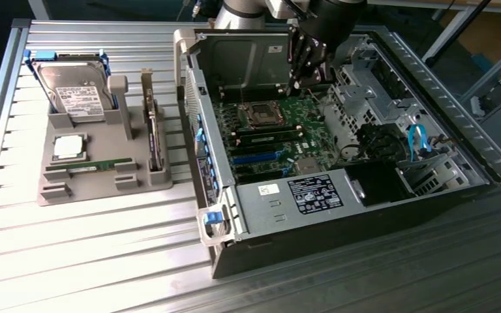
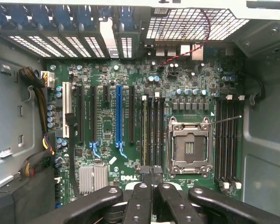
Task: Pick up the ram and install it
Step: 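Press down the ram until it locks into place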
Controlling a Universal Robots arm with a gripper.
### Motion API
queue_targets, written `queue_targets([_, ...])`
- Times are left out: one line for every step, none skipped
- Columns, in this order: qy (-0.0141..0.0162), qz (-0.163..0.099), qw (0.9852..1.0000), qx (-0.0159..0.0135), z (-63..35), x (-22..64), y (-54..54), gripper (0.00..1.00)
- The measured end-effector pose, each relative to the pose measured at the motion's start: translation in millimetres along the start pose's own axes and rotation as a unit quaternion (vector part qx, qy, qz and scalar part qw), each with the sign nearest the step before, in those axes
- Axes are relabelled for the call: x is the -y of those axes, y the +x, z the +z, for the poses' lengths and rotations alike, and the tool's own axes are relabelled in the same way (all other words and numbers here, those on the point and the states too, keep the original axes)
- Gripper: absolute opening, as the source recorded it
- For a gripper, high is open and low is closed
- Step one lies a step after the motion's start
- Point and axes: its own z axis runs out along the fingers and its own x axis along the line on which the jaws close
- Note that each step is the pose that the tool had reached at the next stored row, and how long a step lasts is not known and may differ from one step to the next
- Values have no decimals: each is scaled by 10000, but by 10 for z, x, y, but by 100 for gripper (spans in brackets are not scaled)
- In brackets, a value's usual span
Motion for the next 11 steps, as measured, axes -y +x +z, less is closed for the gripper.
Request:
queue_targets([0,10,10000,0,0,0,0,11])
queue_targets([2,46,10000,0,0,0,0,11])
queue_targets([4,102,9999,0,0,0,0,11])
queue_targets([6,154,9999,1,1,0,0,11])
queue_targets([10,240,9997,2,2,0,0,11])
queue_targets([16,385,9993,3,2,0,0,11])
queue_targets([20,482,9988,4,3,0,0,11])
queue_targets([23,548,9985,4,3,0,0,11])
queue_targets([27,648,9979,5,4,0,0,11])
queue_targets([30,722,9974,6,4,0,0,11])
queue_targets([34,803,9968,7,5,0,0,11])
